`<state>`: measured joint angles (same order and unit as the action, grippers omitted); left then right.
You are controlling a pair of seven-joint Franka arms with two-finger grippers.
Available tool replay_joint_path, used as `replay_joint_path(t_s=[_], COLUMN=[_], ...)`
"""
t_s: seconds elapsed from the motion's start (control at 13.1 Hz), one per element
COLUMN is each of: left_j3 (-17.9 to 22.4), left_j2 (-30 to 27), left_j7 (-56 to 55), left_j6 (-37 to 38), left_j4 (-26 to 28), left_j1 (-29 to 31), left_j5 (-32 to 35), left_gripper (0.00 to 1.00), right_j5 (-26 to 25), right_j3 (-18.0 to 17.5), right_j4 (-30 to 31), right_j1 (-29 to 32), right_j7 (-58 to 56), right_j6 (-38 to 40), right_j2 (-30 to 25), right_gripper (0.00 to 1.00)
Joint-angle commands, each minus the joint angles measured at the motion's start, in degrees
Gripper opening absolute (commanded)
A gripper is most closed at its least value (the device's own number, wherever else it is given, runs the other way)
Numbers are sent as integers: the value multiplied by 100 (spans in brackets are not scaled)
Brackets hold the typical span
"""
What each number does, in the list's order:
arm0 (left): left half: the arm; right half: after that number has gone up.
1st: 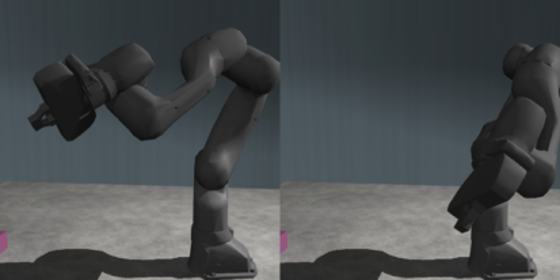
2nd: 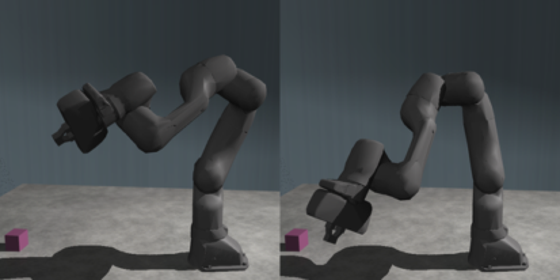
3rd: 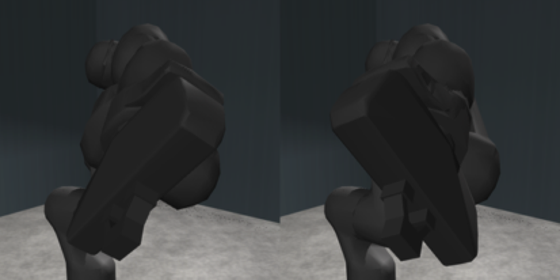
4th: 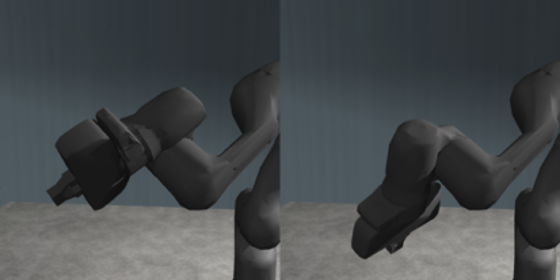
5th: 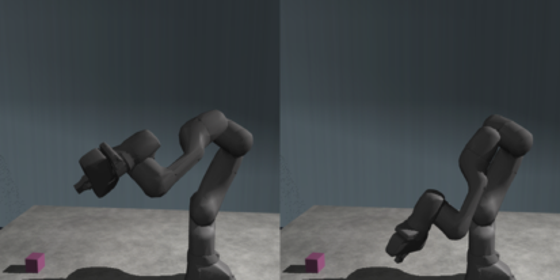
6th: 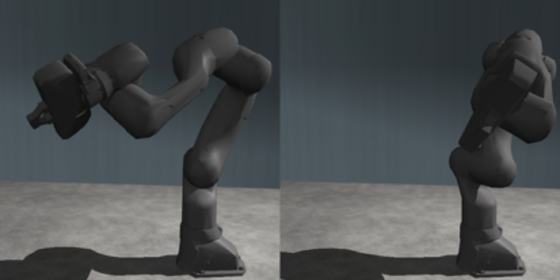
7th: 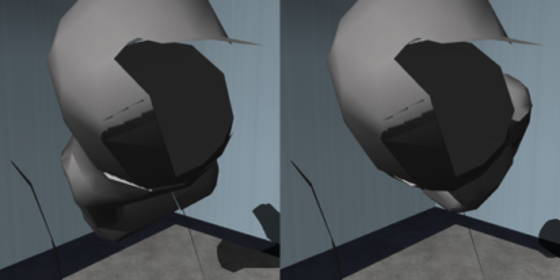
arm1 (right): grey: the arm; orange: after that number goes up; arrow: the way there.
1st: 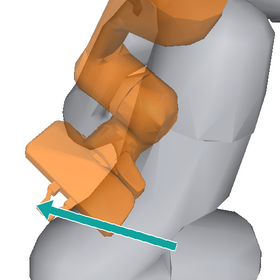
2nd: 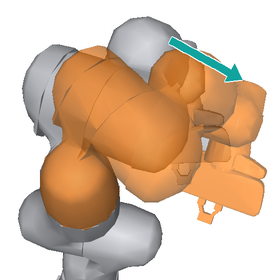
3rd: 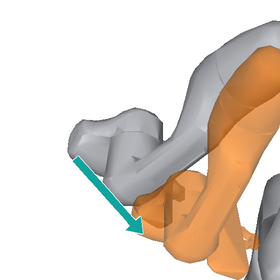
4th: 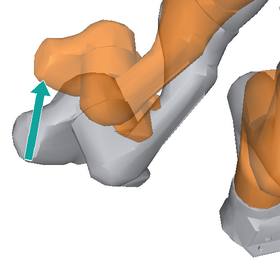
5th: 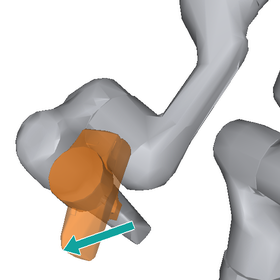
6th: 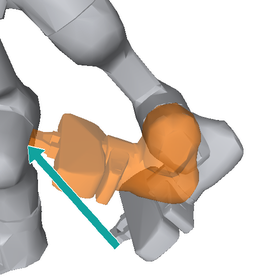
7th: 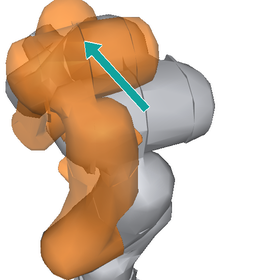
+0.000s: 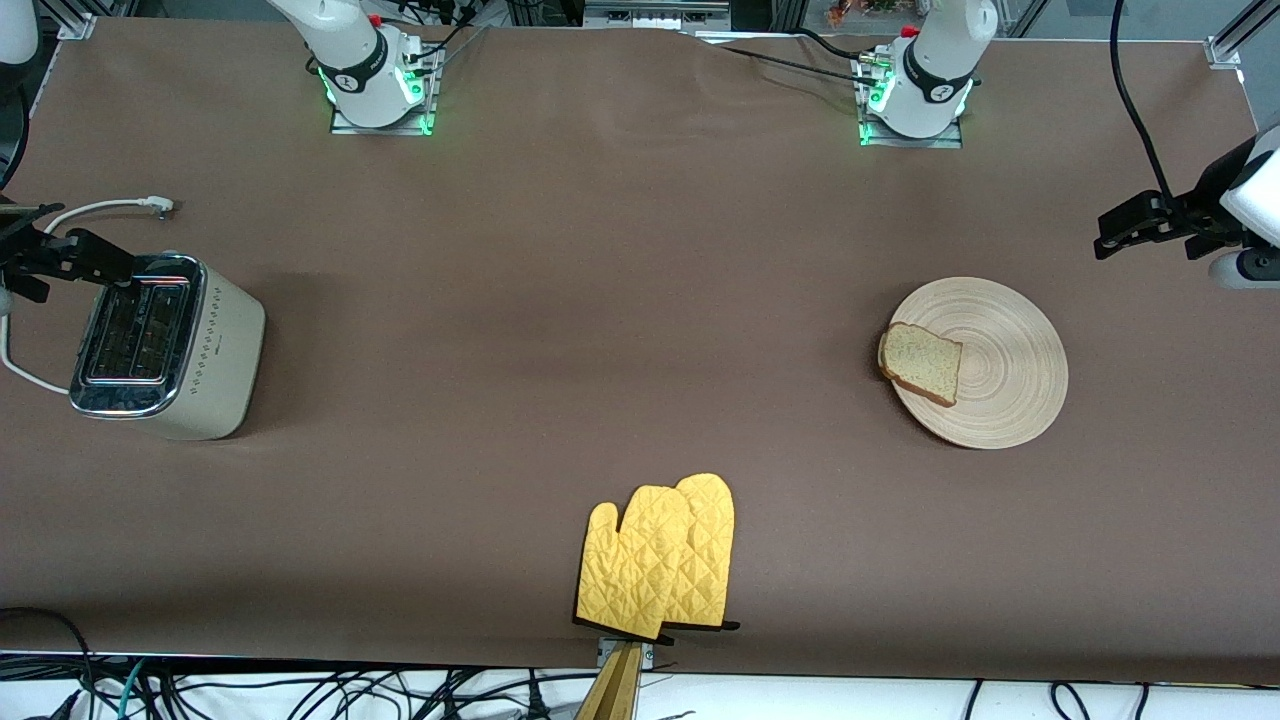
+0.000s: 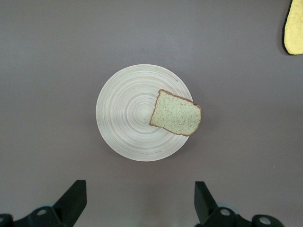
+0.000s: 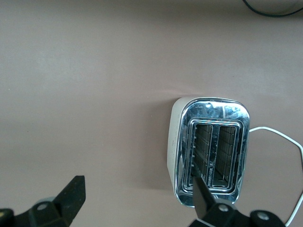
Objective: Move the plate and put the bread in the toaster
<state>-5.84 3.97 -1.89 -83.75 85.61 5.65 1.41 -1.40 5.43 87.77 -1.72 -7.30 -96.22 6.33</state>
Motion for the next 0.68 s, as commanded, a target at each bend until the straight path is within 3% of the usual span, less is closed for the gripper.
replay_joint_path(t_s=[0.0,0.38,0.61], left_j3=[13,-14,12], left_j2=[-54,-11,558], left_j7=[4,750,1908], left_j6=[96,-158,-615], left_j4=[104,561,677], left_j1=[119,971,1682], left_j5=[61,-317,-456], left_gripper=[100,100,100], right_j5=[87,87,87], right_j3=[-50,-50,-50], right_j4=[-120,-120,-120], right_j1=[67,67,67], right_j7=[9,9,9], right_j6=[103,103,103], right_j2=[35,35,35], right_gripper=[100,100,100])
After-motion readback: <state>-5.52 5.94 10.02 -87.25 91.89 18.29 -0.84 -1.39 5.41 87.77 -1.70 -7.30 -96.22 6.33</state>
